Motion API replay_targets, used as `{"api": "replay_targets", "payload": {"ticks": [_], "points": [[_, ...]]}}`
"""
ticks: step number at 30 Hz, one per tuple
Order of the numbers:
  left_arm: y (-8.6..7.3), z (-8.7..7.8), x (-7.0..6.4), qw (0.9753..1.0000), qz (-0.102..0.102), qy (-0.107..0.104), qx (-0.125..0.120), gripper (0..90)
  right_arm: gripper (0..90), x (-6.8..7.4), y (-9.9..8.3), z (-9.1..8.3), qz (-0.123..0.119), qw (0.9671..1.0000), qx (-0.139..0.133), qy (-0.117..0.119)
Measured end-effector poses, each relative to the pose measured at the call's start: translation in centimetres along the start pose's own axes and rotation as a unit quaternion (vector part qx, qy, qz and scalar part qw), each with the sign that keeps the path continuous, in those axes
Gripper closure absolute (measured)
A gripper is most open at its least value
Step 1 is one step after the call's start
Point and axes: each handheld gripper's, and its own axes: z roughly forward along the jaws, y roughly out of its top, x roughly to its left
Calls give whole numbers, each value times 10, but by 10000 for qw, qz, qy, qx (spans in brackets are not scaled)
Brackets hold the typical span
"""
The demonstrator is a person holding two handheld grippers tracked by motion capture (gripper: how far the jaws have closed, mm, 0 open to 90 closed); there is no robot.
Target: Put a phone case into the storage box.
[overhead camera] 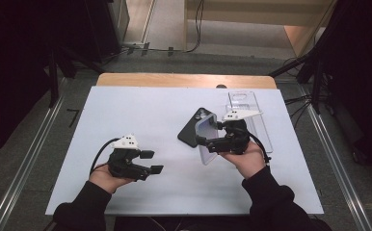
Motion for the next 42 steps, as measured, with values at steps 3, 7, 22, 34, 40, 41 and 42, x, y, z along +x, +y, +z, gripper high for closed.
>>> {"api": "replay_targets", "payload": {"ticks": [3,7,22,34,40,41,42], "points": [[-5,0,0,10000,-46,-2,7,318,156,-4,2,-4,33,10000,-11,-3],[-11,0,1,9999,-124,30,61,317,156,-8,5,-11,81,9999,-58,-37],[-19,-8,3,9987,-401,321,-1,318,156,-31,20,-41,386,9964,-412,-640],[-26,-14,1,9975,-536,443,-86,318,156,-57,24,-60,697,9886,-630,-1175],[-28,-16,2,9973,-573,462,-72,318,156,-68,28,-69,742,9837,-734,-1462],[-28,-16,2,9972,-576,466,-81,318,156,-71,28,-71,773,9824,-750,-1528],[-28,-16,2,9972,-572,470,-82,319,156,-73,28,-71,776,9819,-755,-1554]]}}
